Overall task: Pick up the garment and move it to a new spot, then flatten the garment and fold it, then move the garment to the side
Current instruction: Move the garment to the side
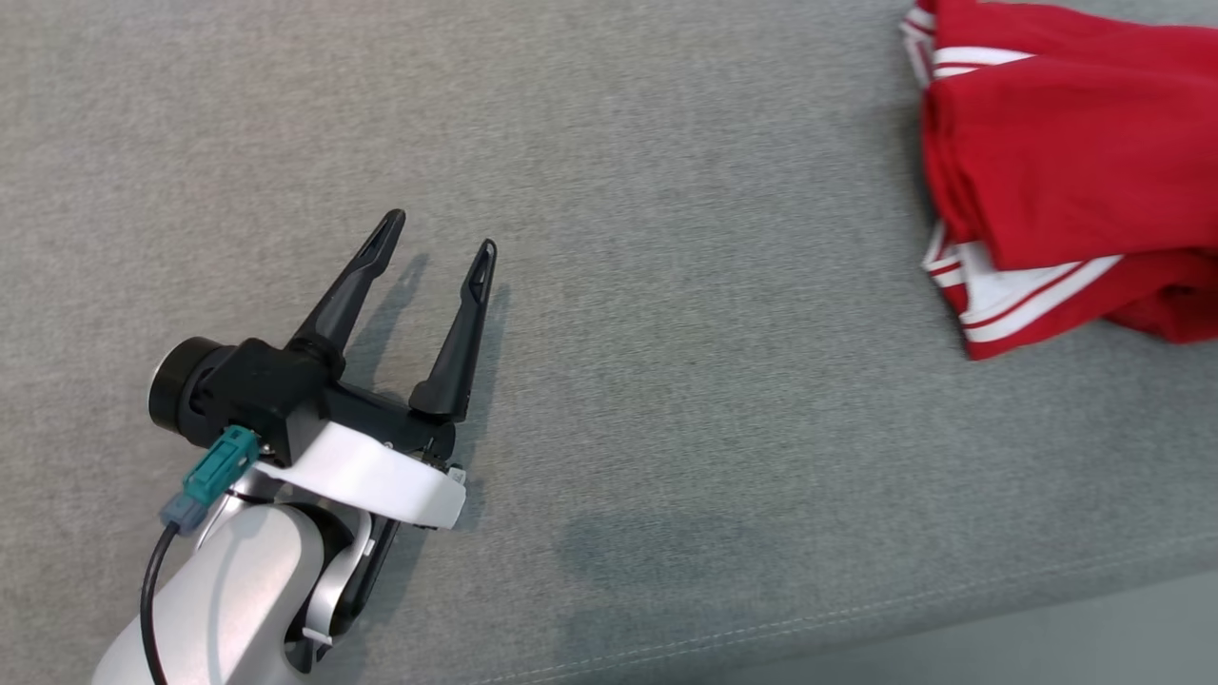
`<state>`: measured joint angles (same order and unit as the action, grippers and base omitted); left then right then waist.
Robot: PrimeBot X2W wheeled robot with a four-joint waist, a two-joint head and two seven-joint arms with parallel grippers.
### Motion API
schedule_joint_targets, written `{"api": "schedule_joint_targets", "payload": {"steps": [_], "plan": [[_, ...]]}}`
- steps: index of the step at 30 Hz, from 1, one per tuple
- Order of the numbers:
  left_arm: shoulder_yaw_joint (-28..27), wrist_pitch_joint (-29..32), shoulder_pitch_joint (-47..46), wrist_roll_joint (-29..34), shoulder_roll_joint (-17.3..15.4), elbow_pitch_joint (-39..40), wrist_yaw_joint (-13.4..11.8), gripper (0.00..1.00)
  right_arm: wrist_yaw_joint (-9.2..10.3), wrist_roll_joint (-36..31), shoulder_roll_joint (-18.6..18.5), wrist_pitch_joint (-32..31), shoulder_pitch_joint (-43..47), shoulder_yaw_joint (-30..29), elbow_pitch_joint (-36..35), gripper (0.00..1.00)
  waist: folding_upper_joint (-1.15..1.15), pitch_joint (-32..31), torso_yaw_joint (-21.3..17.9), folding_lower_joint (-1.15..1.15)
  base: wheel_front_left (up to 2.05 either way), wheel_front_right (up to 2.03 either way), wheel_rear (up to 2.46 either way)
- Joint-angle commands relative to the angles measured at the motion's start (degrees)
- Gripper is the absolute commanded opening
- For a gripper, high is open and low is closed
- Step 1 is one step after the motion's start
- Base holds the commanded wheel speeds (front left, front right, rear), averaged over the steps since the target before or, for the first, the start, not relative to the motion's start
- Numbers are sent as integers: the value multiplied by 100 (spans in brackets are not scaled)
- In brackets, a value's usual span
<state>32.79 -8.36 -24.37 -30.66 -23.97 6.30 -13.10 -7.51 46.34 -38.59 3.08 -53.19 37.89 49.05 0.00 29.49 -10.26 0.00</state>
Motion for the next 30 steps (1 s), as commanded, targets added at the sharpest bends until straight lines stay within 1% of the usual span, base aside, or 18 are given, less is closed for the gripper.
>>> {"api": "schedule_joint_targets", "payload": {"steps": [1,2,3,4,8,11,13,16,18,21,24,26,30], "plan": [[-204,-67,-233,71,-90,91,48,100,2,-22,-125,144,78,-11,179,7,0,107,162,0,0,0,0],[-221,-88,-231,59,-93,78,46,100,2,-65,-75,236,75,-2,328,40,0,116,193,0,0,0,0],[-246,-108,-217,57,-110,64,30,100,2,-61,2,319,70,-24,470,96,0,120,204,0,0,0,0],[-268,-125,-200,47,-127,51,22,100,2,-64,71,422,65,-15,537,100,0,116,212,0,0,0,0],[-332,-167,-122,4,-186,1,-2,100,2,-84,233,755,88,57,728,100,0,14,177,0,0,0,0],[-359,-169,-7,-24,-234,-42,-46,100,2,-6,258,1000,182,11,720,100,0,-186,123,0,0,0,0],[-383,-160,89,-55,-274,-53,-79,100,2,35,202,1121,299,-71,598,100,0,-362,87,0,0,0,0],[-434,-133,265,-104,-352,-38,-153,100,2,-21,79,1183,512,-271,182,100,0,-650,32,0,0,0,0],[-490,-125,402,-131,-407,2,-237,100,2,-236,-21,1187,668,-611,-330,100,0,-824,8,0,0,0,0],[-609,-114,627,-174,-524,113,-377,100,2,-723,16,1189,1122,-1378,-1268,100,0,-1049,25,0,0,0,0],[-799,-131,848,-227,-677,245,-527,100,2,-1328,381,1190,1812,-2275,-2317,100,0,-1215,88,0,0,0,0],[-923,-144,985,-258,-773,339,-621,100,2,-1764,766,1190,2331,-2740,-3030,100,0,-1315,154,0,0,0,0],[-1120,-166,1236,-314,-933,487,-760,100,2,-2491,1575,1191,3250,-3201,-4123,100,0,-1520,317,0,0,0,0]]}}
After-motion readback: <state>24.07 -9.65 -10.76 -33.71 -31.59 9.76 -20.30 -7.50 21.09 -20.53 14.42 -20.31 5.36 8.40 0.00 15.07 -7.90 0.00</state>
